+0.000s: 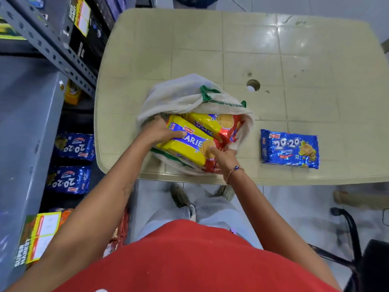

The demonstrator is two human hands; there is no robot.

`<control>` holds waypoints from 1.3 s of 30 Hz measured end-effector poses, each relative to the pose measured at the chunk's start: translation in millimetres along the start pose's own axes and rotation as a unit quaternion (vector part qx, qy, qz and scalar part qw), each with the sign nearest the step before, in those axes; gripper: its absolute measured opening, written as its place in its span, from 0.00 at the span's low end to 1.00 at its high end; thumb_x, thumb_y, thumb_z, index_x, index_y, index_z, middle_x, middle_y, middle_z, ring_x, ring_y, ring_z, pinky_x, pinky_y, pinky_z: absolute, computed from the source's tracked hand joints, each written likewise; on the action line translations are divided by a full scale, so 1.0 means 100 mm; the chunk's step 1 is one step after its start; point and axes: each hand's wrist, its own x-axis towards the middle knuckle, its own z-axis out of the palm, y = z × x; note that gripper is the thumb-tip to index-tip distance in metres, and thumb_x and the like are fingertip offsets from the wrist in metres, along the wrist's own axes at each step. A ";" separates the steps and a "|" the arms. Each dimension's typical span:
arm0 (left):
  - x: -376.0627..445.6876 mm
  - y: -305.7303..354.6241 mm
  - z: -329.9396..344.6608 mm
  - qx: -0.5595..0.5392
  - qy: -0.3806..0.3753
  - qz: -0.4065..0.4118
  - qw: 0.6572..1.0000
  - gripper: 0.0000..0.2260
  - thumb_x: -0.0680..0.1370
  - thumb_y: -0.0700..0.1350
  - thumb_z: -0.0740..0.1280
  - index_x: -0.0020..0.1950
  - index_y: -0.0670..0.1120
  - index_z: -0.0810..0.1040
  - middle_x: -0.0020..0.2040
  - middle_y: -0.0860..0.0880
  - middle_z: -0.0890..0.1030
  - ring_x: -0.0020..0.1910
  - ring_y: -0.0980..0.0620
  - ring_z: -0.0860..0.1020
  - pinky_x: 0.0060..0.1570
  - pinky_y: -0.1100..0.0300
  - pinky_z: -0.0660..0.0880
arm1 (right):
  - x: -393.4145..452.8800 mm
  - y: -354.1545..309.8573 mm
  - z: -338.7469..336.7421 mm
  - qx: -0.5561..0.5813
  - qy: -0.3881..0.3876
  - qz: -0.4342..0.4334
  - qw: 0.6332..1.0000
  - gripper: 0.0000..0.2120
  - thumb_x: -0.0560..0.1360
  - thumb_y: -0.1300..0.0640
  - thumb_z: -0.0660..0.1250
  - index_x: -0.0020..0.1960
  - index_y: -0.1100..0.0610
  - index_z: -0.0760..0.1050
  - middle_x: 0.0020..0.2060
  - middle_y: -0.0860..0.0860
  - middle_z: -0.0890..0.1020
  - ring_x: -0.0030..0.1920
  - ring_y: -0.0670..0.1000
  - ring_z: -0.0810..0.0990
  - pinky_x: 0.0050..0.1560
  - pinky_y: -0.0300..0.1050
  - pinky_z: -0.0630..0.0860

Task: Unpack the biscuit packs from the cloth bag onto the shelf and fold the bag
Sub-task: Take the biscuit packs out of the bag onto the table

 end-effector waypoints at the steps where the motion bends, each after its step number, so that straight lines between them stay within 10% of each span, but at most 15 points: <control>1: -0.04 0.06 -0.03 0.019 0.006 0.001 1.000 0.51 0.56 0.73 0.72 0.68 0.41 0.67 0.66 0.44 0.76 0.61 0.44 0.76 0.58 0.53 0.74 | -0.01 -0.01 -0.06 -0.001 -0.002 -0.012 1.000 0.39 0.63 0.43 0.73 0.65 0.63 0.65 0.59 0.55 0.77 0.53 0.55 0.79 0.53 0.57 0.79; 9: -0.56 0.93 -0.09 0.067 0.085 0.092 0.990 0.41 0.65 0.66 0.70 0.66 0.42 0.59 0.61 0.44 0.76 0.60 0.42 0.74 0.48 0.53 0.72 | -0.27 -0.25 -0.70 0.005 -0.036 -0.005 0.999 0.24 0.71 0.41 0.68 0.51 0.62 0.78 0.40 0.54 0.82 0.37 0.50 0.81 0.30 0.39 0.78; 22: -0.49 2.39 1.88 -0.101 -0.084 0.124 0.984 0.34 0.75 0.56 0.67 0.70 0.38 0.54 0.68 0.41 0.70 0.65 0.42 0.71 0.56 0.56 0.68 | 0.24 -0.53 -3.26 -0.067 0.168 -0.122 0.976 0.22 0.68 0.49 0.75 0.56 0.62 0.79 0.48 0.61 0.83 0.44 0.55 0.81 0.50 0.54 0.80; 25: -0.44 2.89 2.48 -0.113 -0.112 0.116 0.980 0.30 0.76 0.50 0.67 0.70 0.39 0.57 0.70 0.40 0.62 0.69 0.43 0.66 0.63 0.55 0.65 | 0.55 -0.48 -3.96 -0.073 0.203 -0.112 0.970 0.25 0.67 0.50 0.75 0.59 0.63 0.77 0.51 0.61 0.82 0.45 0.54 0.80 0.41 0.47 0.79; 35: -0.15 3.47 3.60 -0.126 -0.245 0.047 0.960 0.48 0.72 0.55 0.71 0.77 0.41 0.41 0.78 0.45 0.52 0.76 0.46 0.55 0.73 0.48 0.60 | 1.25 -0.15 -4.98 -0.148 0.228 -0.056 0.961 0.27 0.69 0.50 0.74 0.62 0.64 0.75 0.57 0.61 0.80 0.48 0.52 0.77 0.45 0.44 0.74; 39: -0.10 3.49 3.47 -0.151 -0.246 0.026 0.957 0.37 0.65 0.58 0.71 0.70 0.46 0.64 0.68 0.44 0.72 0.65 0.48 0.72 0.64 0.50 0.72 | 1.25 -0.28 -5.01 -0.257 0.225 -0.041 0.939 0.26 0.70 0.47 0.71 0.59 0.66 0.76 0.57 0.62 0.80 0.55 0.60 0.79 0.51 0.49 0.74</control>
